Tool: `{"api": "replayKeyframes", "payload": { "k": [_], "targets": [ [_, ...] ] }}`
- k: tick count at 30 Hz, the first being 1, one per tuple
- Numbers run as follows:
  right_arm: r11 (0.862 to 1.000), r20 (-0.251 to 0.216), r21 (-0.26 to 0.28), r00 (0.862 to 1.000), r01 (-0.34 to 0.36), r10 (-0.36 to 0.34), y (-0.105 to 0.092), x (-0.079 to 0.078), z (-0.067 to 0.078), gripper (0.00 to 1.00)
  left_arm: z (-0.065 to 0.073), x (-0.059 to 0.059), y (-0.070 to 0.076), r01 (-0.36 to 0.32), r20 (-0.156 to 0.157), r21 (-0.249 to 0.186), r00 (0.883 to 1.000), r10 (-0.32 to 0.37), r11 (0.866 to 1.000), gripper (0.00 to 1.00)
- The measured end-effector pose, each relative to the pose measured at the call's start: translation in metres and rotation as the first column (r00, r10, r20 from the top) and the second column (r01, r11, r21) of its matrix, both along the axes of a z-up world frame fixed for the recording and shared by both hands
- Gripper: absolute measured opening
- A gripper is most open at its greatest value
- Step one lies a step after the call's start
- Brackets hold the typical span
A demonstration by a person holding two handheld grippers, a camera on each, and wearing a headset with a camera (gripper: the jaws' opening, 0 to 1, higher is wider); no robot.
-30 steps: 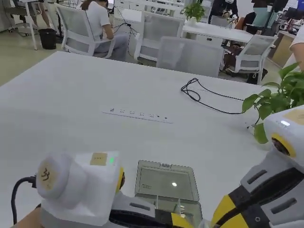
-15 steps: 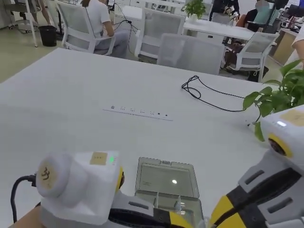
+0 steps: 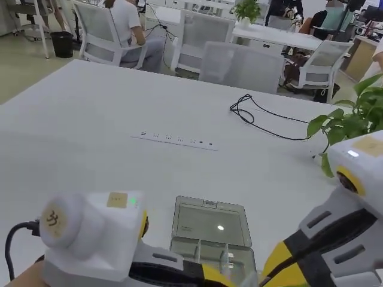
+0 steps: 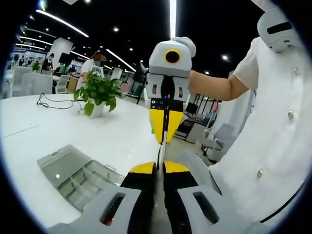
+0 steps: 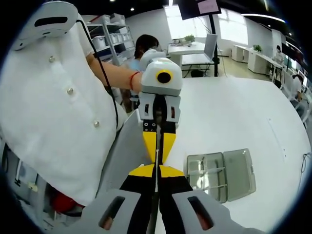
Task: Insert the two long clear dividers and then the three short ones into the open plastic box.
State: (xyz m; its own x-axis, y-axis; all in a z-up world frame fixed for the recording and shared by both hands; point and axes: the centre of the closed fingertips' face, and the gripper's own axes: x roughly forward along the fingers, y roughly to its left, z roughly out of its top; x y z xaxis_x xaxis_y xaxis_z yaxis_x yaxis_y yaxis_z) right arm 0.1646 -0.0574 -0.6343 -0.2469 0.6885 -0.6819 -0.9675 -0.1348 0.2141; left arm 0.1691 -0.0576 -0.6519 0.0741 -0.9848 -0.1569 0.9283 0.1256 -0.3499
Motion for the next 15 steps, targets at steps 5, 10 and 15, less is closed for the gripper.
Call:
{"api": "replayKeyframes", "payload": {
  "k": [5, 10, 15],
  "targets": [
    [1.000, 0.011, 0.007, 1.000, 0.014, -0.014, -0.001, 0.003, 0.003, 0.03, -0.002, 0.004, 0.007, -0.028, -0.002, 0.011, 1.000, 0.028, 1.000, 0.03],
    [0.999, 0.027, 0.011, 0.999, 0.031, -0.031, -0.002, 0.007, 0.006, 0.03, -0.009, 0.009, 0.018, -0.068, 0.015, 0.046, 0.998, 0.067, 0.997, 0.07],
    [0.999, 0.040, 0.008, 0.998, 0.054, -0.054, -0.004, 0.012, 0.006, 0.03, -0.010, 0.015, 0.030, -0.108, 0.017, 0.055, 0.994, 0.107, 0.993, 0.12]
  ]
}}
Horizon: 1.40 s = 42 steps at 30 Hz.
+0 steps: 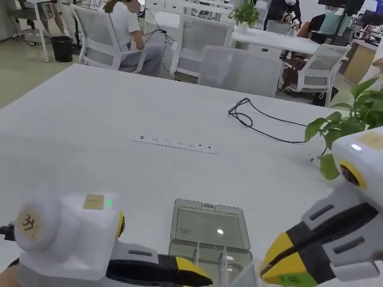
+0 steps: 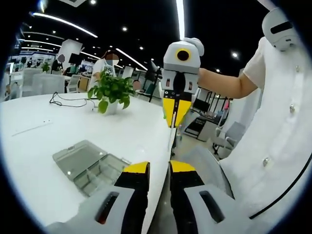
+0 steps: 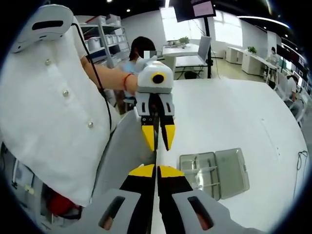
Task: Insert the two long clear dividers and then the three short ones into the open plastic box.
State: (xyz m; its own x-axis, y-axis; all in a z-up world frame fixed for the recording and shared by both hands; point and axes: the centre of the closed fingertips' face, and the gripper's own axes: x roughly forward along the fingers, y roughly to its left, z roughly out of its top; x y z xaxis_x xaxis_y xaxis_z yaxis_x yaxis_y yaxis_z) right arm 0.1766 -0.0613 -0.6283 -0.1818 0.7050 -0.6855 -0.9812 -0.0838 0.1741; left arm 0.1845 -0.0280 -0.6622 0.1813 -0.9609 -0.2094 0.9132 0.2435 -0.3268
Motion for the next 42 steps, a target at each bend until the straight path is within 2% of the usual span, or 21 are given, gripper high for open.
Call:
{"api": "replayKeyframes", "payload": {
  "k": [7, 14, 23, 28, 31, 36, 40, 42],
  "targets": [
    [1.000, 0.016, -0.009, 1.000, 0.014, -0.014, -0.004, 0.010, -0.002, 0.03, -0.002, 0.005, 0.010, -0.038, -0.001, 0.007, 0.999, 0.038, 0.999, 0.19],
    [0.999, 0.034, -0.021, 0.999, 0.033, -0.032, -0.002, 0.022, -0.005, 0.03, -0.008, 0.011, 0.018, -0.082, 0.003, 0.023, 0.997, 0.082, 0.996, 0.34],
    [0.998, 0.066, -0.054, 0.997, 0.043, -0.040, 0.002, 0.041, -0.018, 0.03, -0.018, 0.019, 0.028, -0.130, 0.008, 0.041, 0.991, 0.130, 0.991, 0.54],
    [0.996, 0.084, -0.070, 0.995, 0.055, -0.049, 0.004, 0.060, -0.033, 0.03, -0.026, 0.025, 0.036, -0.154, 0.016, 0.051, 0.988, 0.154, 0.987, 0.65],
    [0.995, 0.088, -0.078, 0.995, 0.062, -0.056, 0.006, 0.067, -0.042, 0.03, -0.028, 0.028, 0.038, -0.169, 0.012, 0.040, 0.986, 0.168, 0.985, 0.73],
    [0.993, 0.094, -0.097, 0.994, 0.063, -0.054, 0.006, 0.080, -0.061, 0.03, -0.034, 0.032, 0.042, -0.179, 0.023, 0.051, 0.984, 0.178, 0.982, 0.81],
    [0.994, 0.093, -0.089, 0.994, 0.070, -0.062, 0.008, 0.088, -0.072, 0.03, -0.041, 0.035, 0.043, -0.186, 0.024, 0.061, 0.982, 0.185, 0.981, 0.89],
    [0.994, 0.093, -0.082, 0.994, 0.073, -0.065, 0.010, 0.091, -0.079, 0.03, -0.043, 0.037, 0.044, -0.192, 0.016, 0.051, 0.981, 0.191, 0.980, 0.93]
  ]
}}
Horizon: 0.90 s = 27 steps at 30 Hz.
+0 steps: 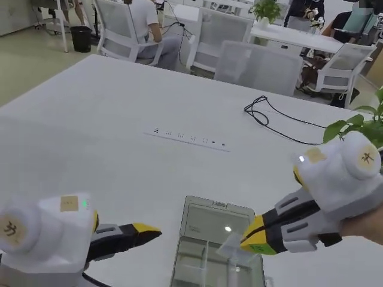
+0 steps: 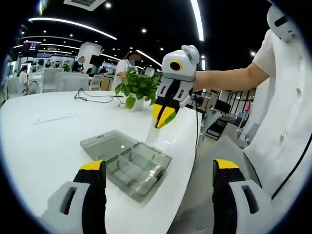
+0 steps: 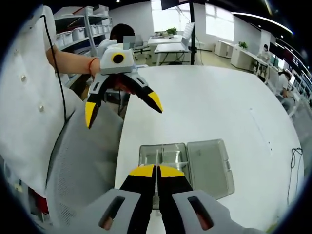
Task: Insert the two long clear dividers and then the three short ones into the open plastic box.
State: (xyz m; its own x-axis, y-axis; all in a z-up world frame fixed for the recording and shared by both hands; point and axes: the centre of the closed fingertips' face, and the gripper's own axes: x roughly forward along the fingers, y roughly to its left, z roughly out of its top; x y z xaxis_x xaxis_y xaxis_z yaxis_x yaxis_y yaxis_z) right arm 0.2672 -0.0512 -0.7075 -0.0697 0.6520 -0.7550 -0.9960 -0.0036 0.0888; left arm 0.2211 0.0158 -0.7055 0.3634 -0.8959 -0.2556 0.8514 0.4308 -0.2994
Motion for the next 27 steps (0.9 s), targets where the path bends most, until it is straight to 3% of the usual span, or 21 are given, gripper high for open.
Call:
{"api": "replayKeyframes", "payload": {
  "k": [6, 15, 27],
  "targets": [
    [1.000, -0.010, 0.006, 1.000, 0.016, -0.016, 0.000, 0.006, -0.020, 0.03, -0.005, 0.000, -0.001, -0.007, -0.014, 0.002, 1.000, 0.007, 1.000, 1.00],
    [0.999, -0.026, -0.007, 0.999, 0.037, -0.037, -0.004, 0.008, -0.044, 0.03, -0.011, 0.001, -0.001, -0.008, -0.020, 0.020, 1.000, 0.008, 1.000, 1.00],
    [0.999, -0.031, -0.004, 0.999, 0.040, -0.040, -0.003, 0.011, -0.054, 0.03, -0.011, 0.001, 0.000, -0.015, -0.028, 0.017, 0.999, 0.016, 1.000, 1.00]
  ]
}}
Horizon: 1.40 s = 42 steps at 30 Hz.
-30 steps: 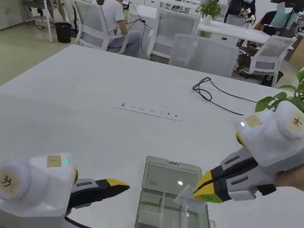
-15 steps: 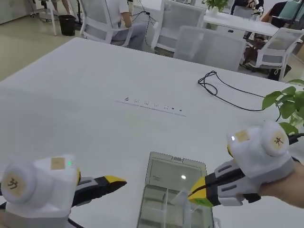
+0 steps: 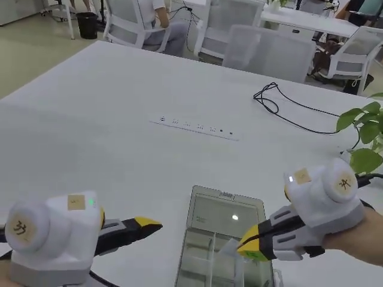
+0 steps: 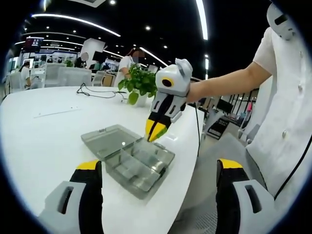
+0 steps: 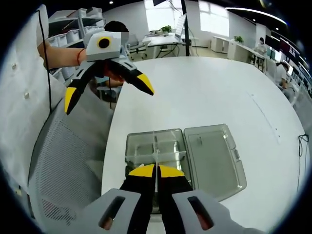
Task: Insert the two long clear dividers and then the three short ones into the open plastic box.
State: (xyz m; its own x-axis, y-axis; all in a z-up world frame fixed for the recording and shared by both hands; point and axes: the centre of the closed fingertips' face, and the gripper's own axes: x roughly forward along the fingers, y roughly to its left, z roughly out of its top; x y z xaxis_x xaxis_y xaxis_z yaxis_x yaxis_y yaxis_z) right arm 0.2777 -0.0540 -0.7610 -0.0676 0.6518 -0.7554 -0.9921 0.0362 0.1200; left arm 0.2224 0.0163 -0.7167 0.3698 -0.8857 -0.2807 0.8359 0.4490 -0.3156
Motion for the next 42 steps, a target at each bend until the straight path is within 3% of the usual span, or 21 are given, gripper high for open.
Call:
{"api": "replayKeyframes", "payload": {
  "k": [4, 9, 14, 26, 42],
  "targets": [
    [1.000, 0.004, 0.008, 1.000, -0.009, 0.009, 0.001, 0.000, 0.000, 0.03, 0.000, 0.000, 0.000, -0.001, -0.003, -0.002, 1.000, 0.001, 1.000, 0.99],
    [0.996, 0.070, 0.003, 0.994, -0.090, 0.089, 0.004, -0.006, -0.001, 0.02, 0.000, 0.001, -0.001, -0.003, -0.008, -0.008, 1.000, 0.003, 1.000, 0.99],
    [0.992, 0.100, -0.022, 0.987, -0.124, 0.126, 0.006, -0.010, -0.007, 0.02, -0.001, 0.001, -0.003, 0.001, -0.013, -0.010, 1.000, -0.001, 1.000, 0.98],
    [0.993, 0.088, -0.030, 0.990, -0.111, 0.113, 0.010, -0.007, -0.011, 0.02, -0.002, 0.001, -0.004, 0.009, -0.014, -0.010, 1.000, -0.009, 1.000, 0.98],
    [0.984, 0.063, -0.128, 0.989, -0.123, 0.132, 0.013, -0.008, -0.040, 0.03, -0.002, 0.002, -0.004, 0.011, -0.014, -0.011, 1.000, -0.011, 1.000, 0.98]
  ]
}}
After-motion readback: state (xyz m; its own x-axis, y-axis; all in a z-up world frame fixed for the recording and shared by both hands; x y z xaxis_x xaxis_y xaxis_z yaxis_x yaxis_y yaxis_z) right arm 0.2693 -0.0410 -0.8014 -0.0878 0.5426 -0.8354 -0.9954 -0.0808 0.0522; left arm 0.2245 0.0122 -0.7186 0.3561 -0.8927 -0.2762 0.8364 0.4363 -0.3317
